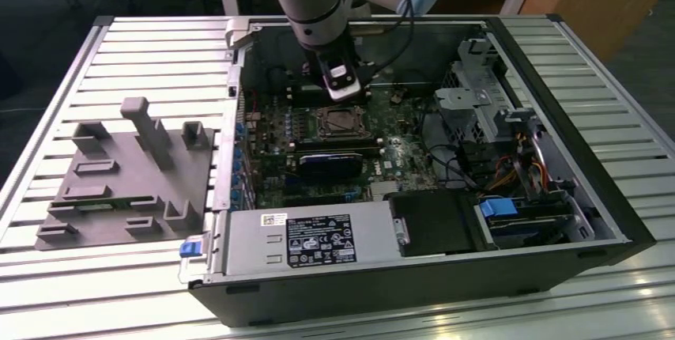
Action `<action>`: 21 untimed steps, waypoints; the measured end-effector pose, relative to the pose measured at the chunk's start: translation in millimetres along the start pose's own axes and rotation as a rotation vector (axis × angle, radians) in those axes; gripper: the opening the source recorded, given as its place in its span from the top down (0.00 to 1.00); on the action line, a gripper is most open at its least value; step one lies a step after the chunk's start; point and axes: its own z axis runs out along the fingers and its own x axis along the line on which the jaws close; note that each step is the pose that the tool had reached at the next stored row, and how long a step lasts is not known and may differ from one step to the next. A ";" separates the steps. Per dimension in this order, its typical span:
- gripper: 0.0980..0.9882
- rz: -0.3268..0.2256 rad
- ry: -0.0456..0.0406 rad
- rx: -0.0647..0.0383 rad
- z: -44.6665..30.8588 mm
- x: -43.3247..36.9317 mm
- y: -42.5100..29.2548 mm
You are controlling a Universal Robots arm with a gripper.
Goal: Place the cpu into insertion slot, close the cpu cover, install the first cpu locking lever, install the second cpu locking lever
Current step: 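Install the first cpu locking lever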
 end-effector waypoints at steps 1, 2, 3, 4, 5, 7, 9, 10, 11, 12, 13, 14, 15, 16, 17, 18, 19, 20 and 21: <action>1.00 0.002 -0.0009 0.001 0.6 0.1 -0.2; 1.00 0.003 -0.0017 0.003 1.2 0.3 -0.3; 1.00 0.005 -0.0027 0.004 1.8 0.4 -0.5; 1.00 0.007 -0.0038 0.006 2.4 0.6 -0.7; 1.00 0.009 -0.0050 0.008 2.9 0.7 -0.9; 1.00 0.013 -0.0070 0.011 3.9 0.9 -1.1; 1.00 0.016 -0.0089 0.014 4.9 1.2 -1.4; 1.00 0.017 -0.0098 0.015 5.4 1.3 -1.5; 1.00 0.019 -0.0106 0.017 5.8 1.4 -1.7; 1.00 0.021 -0.0115 0.018 6.3 1.5 -1.8; 1.00 0.022 -0.0123 0.019 6.7 1.6 -1.9; 1.00 0.024 -0.0132 0.020 7.2 1.7 -2.1; 1.00 0.025 -0.0140 0.022 7.4 1.7 -2.1; 1.00 0.025 -0.0142 0.022 7.4 1.7 -2.1; 1.00 0.026 -0.0142 0.022 7.4 1.7 -2.2; 1.00 0.026 -0.0143 0.022 7.4 1.7 -2.2; 1.00 0.026 -0.0144 0.022 7.4 1.7 -2.1; 1.00 0.026 -0.0145 0.022 7.5 1.7 -2.1; 1.00 0.026 -0.0146 0.023 7.4 1.7 -2.1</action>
